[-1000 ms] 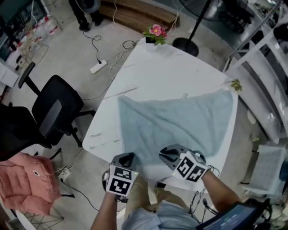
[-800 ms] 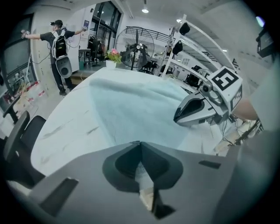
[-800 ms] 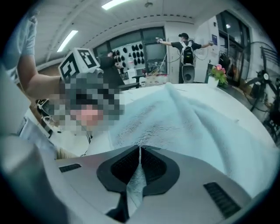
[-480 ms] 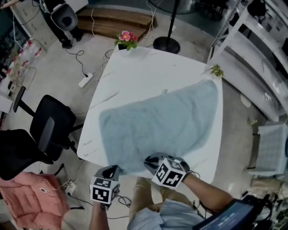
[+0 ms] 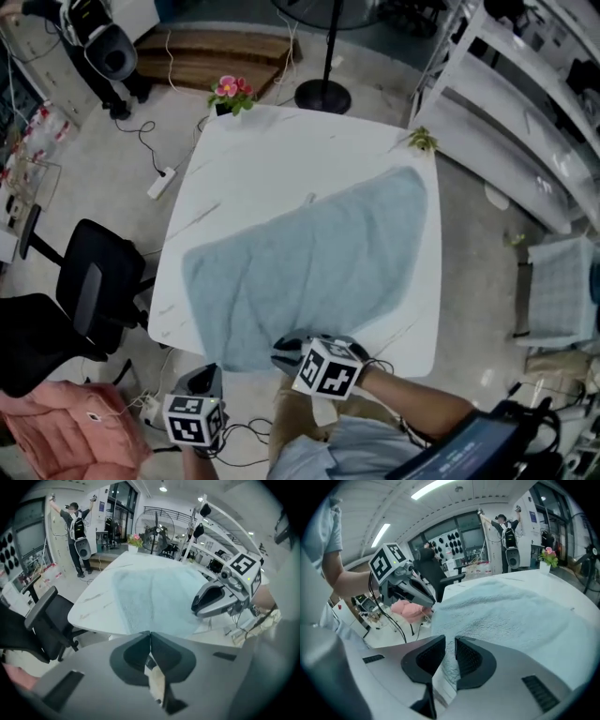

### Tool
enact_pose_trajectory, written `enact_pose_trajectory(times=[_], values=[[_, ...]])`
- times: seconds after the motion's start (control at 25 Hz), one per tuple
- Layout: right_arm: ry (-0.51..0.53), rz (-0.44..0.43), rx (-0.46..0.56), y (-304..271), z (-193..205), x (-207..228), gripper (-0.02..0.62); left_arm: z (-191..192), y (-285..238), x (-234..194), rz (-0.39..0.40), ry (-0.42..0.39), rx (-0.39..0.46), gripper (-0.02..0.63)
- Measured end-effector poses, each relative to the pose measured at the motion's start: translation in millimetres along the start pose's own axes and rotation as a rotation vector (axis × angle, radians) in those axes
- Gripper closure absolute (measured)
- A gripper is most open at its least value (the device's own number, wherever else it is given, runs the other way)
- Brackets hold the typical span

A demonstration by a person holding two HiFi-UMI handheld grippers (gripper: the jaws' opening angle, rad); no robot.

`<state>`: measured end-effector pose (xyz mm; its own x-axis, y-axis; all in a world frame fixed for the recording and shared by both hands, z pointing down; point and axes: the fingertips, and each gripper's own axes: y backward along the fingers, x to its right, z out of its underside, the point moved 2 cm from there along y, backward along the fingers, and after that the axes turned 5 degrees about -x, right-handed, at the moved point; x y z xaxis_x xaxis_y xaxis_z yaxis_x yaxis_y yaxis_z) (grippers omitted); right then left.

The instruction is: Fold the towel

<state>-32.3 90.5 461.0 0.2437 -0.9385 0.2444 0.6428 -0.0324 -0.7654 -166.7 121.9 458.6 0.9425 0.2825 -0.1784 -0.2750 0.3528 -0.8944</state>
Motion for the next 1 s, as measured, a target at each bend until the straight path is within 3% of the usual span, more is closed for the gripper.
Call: enact_pose_trajectory(times=[0.12, 0.28, 0.44, 0.56, 0.68, 0.76, 0.96, 1.0], values=[[-0.072, 0.049, 0.084, 31.1, -2.3, 14.0, 0.485, -30.3, 10.6, 17.0, 0.031, 0.032, 0.090, 0.597], [-0.218, 0.238, 0.185, 92.6, 27.3, 63.3, 0.477, -68.1, 3.8, 59.3, 0.085, 0.015, 0.150, 0.597], [-0.480, 0.505, 0.304, 171.4, 92.0, 126.2, 0.454, -103.1, -12.8, 111.7, 0.168, -0.059, 0.173, 0.597], [-0.738, 0.700, 0.377, 215.8, 154.5, 171.6, 0.408, -124.1, -24.4, 147.9, 0.256, -0.134, 0.176, 0.597], [-1.024, 0.725, 0.489, 231.1, 194.9, 203.9, 0.383, -136.7, -35.3, 170.0, 0.337, -0.203, 0.157, 0.597], [-1.140, 0.736, 0.531, 232.3, 209.1, 218.2, 0.366, -143.6, -39.9, 175.3, 0.383, -0.240, 0.144, 0.597], [-1.253, 0.794, 0.490, 222.7, 227.4, 239.1, 0.362, -160.5, -48.3, 160.5, 0.437, -0.277, 0.126, 0.597], [-1.263, 0.805, 0.471, 220.1, 229.5, 240.2, 0.393, -162.5, -50.3, 155.2, 0.440, -0.278, 0.122, 0.597]])
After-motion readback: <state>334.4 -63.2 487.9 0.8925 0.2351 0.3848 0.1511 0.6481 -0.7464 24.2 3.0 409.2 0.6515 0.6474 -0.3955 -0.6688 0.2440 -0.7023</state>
